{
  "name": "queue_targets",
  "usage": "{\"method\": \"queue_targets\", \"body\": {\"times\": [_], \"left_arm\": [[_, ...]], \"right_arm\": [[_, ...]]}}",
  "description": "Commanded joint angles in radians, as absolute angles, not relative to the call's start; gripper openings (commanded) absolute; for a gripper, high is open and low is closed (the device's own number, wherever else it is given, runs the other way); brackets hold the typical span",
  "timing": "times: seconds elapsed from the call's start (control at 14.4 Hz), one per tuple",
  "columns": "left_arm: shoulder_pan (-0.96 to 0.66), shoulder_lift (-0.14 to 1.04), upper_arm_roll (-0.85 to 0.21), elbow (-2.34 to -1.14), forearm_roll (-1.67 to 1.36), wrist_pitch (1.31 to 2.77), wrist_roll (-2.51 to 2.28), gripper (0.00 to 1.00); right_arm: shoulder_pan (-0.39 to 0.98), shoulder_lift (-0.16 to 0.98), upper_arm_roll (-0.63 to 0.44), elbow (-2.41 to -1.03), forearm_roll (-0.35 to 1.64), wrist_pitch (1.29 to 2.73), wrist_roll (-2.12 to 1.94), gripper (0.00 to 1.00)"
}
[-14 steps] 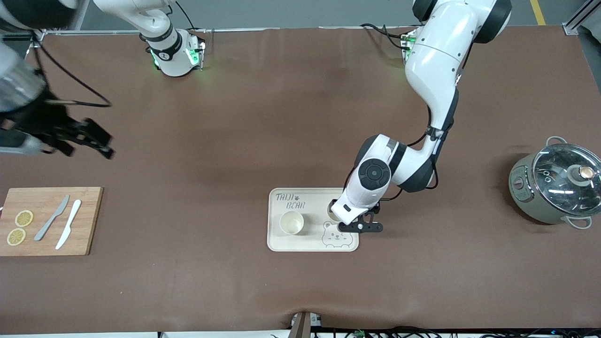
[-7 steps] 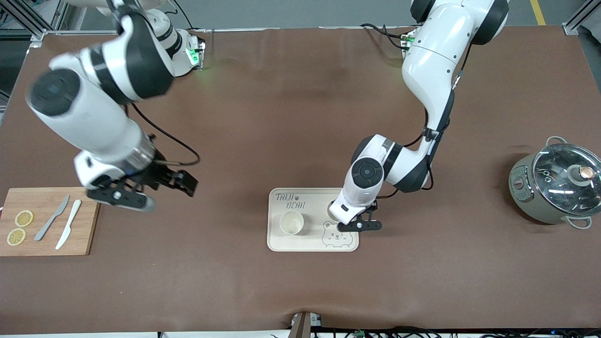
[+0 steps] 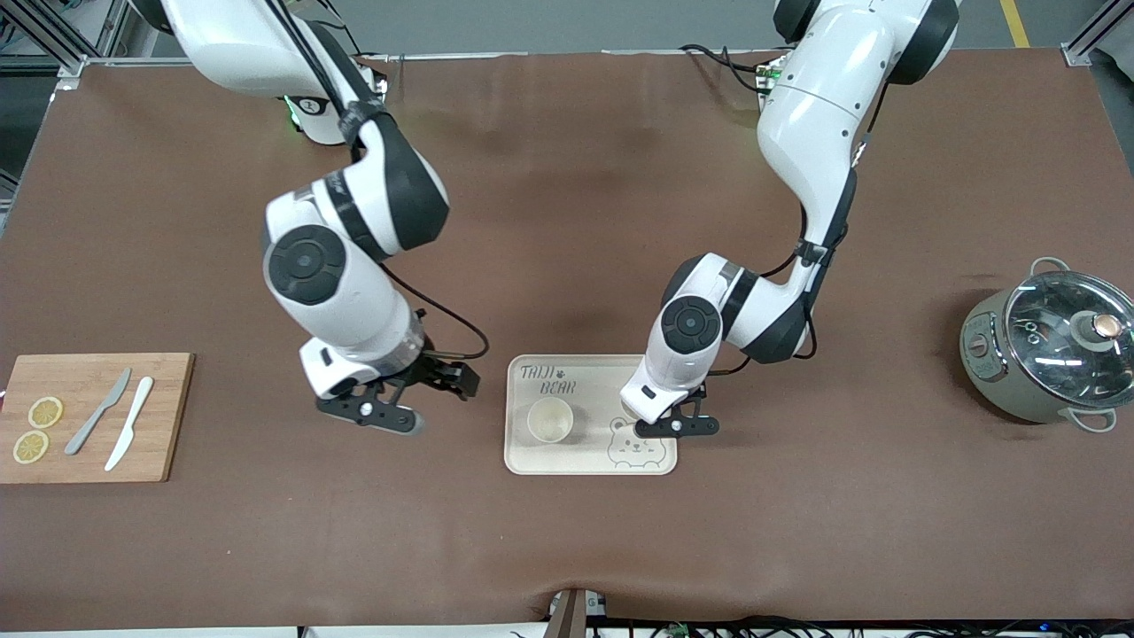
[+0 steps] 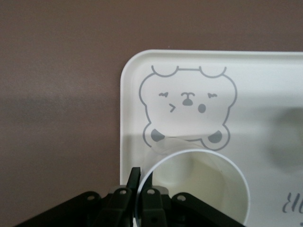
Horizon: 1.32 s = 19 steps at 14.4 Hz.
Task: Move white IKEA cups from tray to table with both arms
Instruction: 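Grasp the cup with the left gripper while the right gripper reaches the tray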
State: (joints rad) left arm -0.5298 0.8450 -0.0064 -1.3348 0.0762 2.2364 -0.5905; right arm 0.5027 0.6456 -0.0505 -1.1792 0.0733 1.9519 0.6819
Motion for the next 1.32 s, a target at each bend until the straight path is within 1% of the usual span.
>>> {"method": "queue_targets", "body": {"times": [0.0, 0.14, 0.35, 0.42, 0.63, 0.84, 1.04, 1.25], "left_arm": [[-0.505, 0.798, -0.003, -1.328, 0.100, 2.208, -0.611, 0.00], [-0.454, 0.732, -0.009, -1.328, 0.092, 2.130, -0.582, 0.00], [-0.370, 0.658, -0.051, -1.342, 0.057, 2.045, -0.468, 0.00], [-0.348, 0.629, -0.063, -1.370, 0.055, 2.033, -0.436, 0.00], [-0.235, 0.505, -0.127, -1.515, 0.041, 2.034, -0.338, 0.00], [-0.038, 0.388, -0.250, -1.653, 0.012, 2.039, -0.186, 0.00], [0.164, 0.324, -0.385, -1.777, 0.012, 2.097, -0.074, 0.00], [0.287, 0.285, -0.446, -1.905, 0.012, 2.210, 0.033, 0.00]], "right_arm": [[0.543, 0.713, -0.063, -1.131, 0.080, 1.997, 0.701, 1.00], [0.557, 0.741, -0.063, -1.132, 0.072, 2.020, 0.700, 1.00], [0.566, 0.773, -0.063, -1.137, 0.072, 2.060, 0.699, 1.00], [0.575, 0.784, -0.063, -1.137, 0.071, 2.074, 0.699, 1.00], [0.591, 0.824, -0.064, -1.138, 0.069, 2.127, 0.701, 1.00], [0.600, 0.857, -0.067, -1.135, 0.069, 2.167, 0.703, 1.00], [0.607, 0.885, -0.067, -1.135, 0.049, 2.198, 0.701, 1.00], [0.611, 0.903, -0.067, -1.134, 0.049, 2.230, 0.701, 1.00]]}}
